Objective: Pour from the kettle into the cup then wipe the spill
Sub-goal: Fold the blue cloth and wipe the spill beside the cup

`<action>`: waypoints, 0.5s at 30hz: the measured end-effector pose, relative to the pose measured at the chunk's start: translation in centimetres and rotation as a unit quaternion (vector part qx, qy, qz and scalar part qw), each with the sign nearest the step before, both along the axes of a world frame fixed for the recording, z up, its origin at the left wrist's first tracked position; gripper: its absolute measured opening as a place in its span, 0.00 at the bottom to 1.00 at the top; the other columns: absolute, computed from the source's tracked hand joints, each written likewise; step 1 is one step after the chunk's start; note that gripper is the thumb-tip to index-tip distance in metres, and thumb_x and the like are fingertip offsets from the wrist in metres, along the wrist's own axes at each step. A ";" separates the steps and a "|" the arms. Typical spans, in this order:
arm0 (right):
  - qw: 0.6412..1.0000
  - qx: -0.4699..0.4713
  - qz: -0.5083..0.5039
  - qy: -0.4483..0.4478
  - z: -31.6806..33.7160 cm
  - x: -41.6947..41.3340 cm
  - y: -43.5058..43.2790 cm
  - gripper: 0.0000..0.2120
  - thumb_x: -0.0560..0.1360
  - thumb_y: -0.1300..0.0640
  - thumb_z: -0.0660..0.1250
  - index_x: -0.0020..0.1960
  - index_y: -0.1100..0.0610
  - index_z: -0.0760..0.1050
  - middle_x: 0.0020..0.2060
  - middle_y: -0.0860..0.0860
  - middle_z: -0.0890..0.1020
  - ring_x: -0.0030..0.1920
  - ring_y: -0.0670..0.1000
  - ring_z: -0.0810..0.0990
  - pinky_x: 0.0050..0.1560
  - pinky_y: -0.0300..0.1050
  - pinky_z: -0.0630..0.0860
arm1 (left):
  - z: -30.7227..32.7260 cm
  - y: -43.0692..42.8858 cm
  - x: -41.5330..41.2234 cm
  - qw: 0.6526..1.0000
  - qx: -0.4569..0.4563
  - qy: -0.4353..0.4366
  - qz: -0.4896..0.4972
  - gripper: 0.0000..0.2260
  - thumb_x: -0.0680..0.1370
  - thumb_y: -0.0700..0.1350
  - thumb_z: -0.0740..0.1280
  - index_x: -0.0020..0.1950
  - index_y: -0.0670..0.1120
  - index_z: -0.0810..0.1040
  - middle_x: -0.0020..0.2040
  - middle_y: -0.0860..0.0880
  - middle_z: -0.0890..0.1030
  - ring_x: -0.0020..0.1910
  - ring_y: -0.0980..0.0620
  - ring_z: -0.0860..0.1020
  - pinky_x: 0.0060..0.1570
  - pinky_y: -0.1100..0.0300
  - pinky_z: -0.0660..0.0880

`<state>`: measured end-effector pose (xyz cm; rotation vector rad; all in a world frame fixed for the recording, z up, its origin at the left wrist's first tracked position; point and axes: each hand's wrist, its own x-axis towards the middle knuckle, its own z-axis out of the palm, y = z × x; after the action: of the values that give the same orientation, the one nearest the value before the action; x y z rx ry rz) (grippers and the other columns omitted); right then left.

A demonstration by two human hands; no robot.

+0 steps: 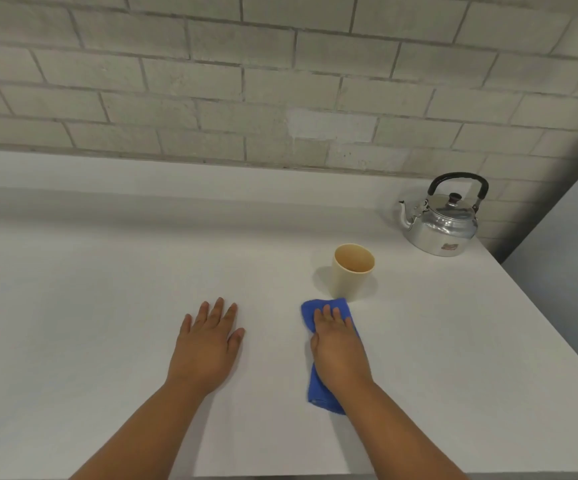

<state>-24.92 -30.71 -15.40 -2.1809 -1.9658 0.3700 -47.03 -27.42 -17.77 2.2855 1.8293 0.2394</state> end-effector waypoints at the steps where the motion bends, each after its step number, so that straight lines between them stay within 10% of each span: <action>1: 1.000 0.001 0.022 -0.004 -0.1 -0.7 -0.2 0.24 0.79 0.61 0.45 0.75 0.59 0.47 0.77 0.56 0.50 0.76 0.54 0.47 0.74 0.46 0.41 | 0.0 0.0 0.0 1.000 -0.001 0.000 -0.001 0.24 0.80 0.56 0.45 0.76 0.52 0.50 0.78 0.49 0.51 0.77 0.47 0.47 0.75 0.48 0.45; 9: 0.994 0.006 0.106 0.027 -1.0 2.3 -4.5 0.24 0.80 0.58 0.49 0.75 0.54 0.50 0.76 0.50 0.51 0.76 0.47 0.47 0.68 0.33 0.35 | -0.2 0.0 -0.1 1.000 -0.007 0.002 -0.004 0.25 0.80 0.56 0.43 0.76 0.52 0.48 0.79 0.49 0.48 0.77 0.47 0.45 0.75 0.48 0.44; 15: 0.999 -0.007 0.033 -0.010 0.1 -2.2 -0.1 0.25 0.79 0.61 0.47 0.75 0.58 0.49 0.76 0.56 0.52 0.76 0.53 0.48 0.74 0.45 0.43 | -0.1 0.0 0.0 1.000 -0.003 0.012 -0.003 0.25 0.80 0.56 0.43 0.76 0.51 0.47 0.79 0.49 0.48 0.77 0.47 0.45 0.74 0.48 0.44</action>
<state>-27.13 -30.77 -15.25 -2.1406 -2.0547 0.3728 -47.05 -27.40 -17.91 2.2994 1.8305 0.2059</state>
